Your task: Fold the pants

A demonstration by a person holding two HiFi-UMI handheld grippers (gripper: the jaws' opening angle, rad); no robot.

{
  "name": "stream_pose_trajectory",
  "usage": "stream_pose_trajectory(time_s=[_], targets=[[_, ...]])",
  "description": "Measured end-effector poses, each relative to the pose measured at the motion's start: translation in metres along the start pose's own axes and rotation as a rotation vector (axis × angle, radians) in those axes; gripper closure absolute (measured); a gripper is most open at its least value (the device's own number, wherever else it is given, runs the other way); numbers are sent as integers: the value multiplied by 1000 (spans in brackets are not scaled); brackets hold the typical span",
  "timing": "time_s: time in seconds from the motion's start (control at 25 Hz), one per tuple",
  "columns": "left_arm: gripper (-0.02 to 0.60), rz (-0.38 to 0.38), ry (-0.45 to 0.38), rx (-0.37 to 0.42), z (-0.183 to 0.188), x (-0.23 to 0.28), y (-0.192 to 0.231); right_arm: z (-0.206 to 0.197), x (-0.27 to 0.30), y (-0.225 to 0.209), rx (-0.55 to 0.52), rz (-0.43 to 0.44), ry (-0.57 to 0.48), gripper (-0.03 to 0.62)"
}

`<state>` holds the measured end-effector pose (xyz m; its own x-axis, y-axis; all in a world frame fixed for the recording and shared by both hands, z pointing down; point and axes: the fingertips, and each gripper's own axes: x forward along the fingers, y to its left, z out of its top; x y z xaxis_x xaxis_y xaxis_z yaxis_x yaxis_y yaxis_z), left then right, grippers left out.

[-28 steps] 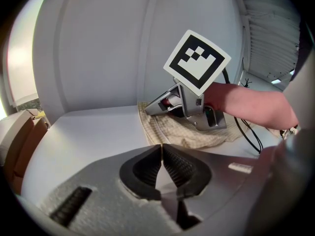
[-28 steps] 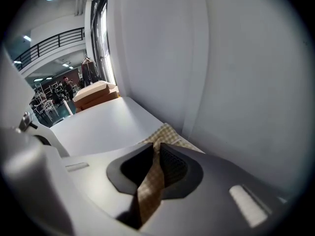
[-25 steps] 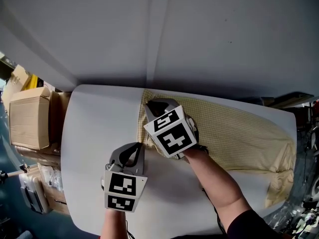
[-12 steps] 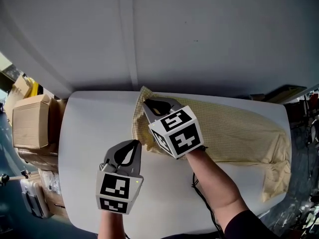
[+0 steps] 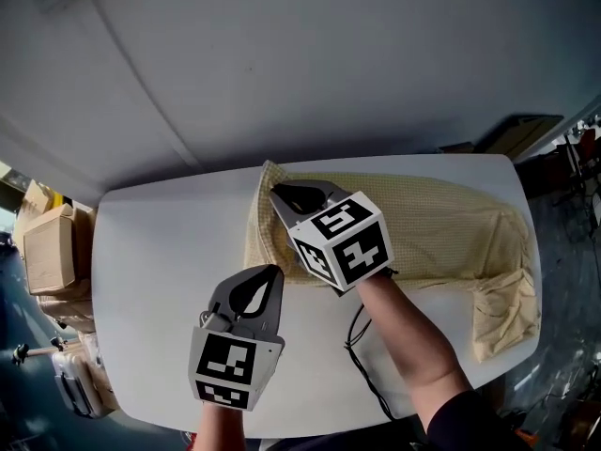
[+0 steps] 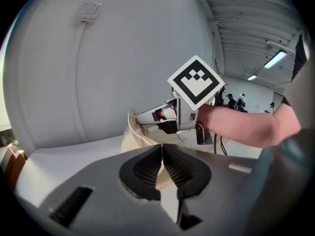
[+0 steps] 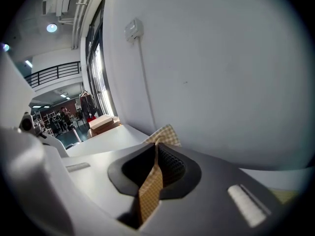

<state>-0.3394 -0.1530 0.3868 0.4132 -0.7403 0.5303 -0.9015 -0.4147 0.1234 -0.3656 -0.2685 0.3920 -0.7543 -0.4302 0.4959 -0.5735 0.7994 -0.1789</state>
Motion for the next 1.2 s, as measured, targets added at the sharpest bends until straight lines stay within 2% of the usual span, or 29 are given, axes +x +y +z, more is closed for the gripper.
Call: stream_pose_trajectory(time_s=[0.36, 0.68, 0.92, 1.2], targets=[[569, -125, 20, 44, 39, 65, -142, -27, -123, -97, 48, -43, -29, 572], [569, -169, 37, 66, 57, 112, -240, -61, -206, -166, 87, -56, -22, 572], [569, -231, 56, 64, 58, 124, -270, -78, -232, -188, 133, -85, -11, 572], [569, -374, 14, 43, 60, 132, -279, -88, -246, -203, 153, -188, -12, 572]])
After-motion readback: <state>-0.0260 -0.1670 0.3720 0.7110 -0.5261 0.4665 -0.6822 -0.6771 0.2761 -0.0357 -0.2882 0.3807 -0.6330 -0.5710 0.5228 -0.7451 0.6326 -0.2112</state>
